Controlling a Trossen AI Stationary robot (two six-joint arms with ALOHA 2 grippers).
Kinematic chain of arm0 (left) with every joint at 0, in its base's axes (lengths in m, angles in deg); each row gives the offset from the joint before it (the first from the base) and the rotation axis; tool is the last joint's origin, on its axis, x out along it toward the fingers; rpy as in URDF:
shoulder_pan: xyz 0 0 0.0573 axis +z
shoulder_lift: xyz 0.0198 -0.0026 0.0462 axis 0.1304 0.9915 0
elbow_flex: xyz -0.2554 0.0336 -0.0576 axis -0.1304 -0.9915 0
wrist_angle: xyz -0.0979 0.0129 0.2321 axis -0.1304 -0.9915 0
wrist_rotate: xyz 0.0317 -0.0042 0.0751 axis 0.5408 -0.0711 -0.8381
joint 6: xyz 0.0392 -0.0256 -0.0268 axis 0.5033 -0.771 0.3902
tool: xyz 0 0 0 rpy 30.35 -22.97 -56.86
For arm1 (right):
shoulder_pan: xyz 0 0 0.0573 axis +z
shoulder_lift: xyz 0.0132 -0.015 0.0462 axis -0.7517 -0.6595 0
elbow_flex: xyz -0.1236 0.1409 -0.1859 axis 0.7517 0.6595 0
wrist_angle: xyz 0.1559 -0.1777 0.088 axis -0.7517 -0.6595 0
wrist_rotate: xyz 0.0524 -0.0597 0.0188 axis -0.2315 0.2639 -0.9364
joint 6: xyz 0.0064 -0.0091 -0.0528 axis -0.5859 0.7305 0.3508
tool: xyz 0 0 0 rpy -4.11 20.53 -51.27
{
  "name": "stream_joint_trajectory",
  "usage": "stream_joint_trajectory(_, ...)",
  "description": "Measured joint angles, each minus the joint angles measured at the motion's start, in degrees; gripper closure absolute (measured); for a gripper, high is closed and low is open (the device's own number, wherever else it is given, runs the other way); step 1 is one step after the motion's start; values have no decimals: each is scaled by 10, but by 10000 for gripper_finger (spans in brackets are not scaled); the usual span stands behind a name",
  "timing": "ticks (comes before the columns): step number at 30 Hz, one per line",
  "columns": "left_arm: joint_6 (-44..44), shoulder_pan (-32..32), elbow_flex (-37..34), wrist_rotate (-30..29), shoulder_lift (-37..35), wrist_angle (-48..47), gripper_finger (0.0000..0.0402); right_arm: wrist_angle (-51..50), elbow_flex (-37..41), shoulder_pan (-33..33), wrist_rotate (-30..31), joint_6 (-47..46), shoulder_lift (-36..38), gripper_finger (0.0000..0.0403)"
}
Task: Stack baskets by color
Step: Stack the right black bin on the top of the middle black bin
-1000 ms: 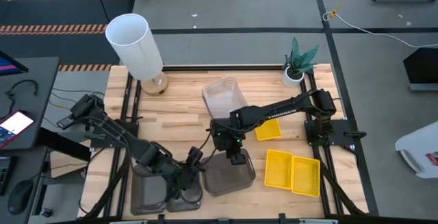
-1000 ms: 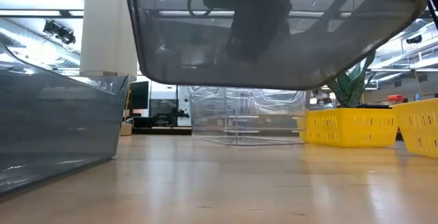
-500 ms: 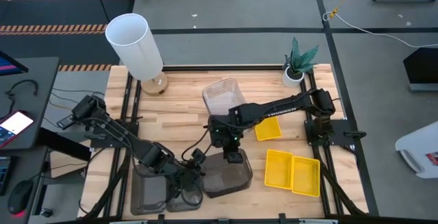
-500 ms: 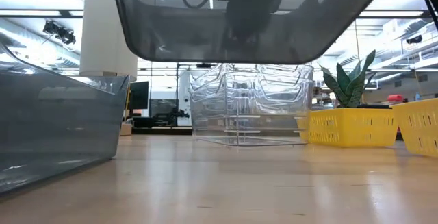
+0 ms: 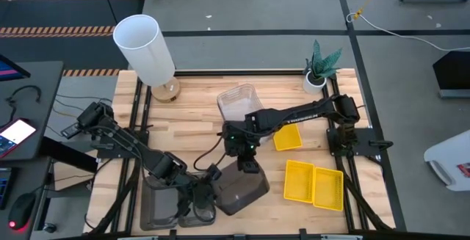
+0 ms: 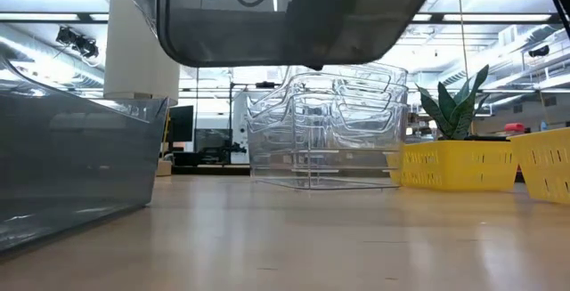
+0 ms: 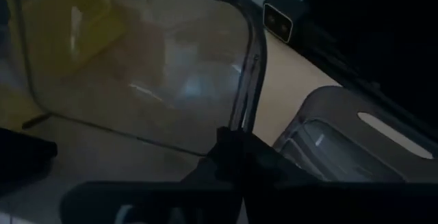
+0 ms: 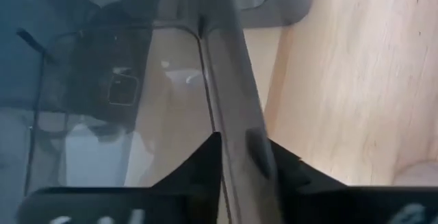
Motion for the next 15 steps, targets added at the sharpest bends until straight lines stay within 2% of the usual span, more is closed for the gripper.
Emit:
stream_joint_trajectory(8, 0, 3, 0, -1, 0, -5, 398, 17, 0, -24, -28, -4, 2, 230)
stream_joint_trajectory(15, -12, 2, 0, -10, 0, -15, 400, 39, 0, -44, -20, 4, 36, 178)
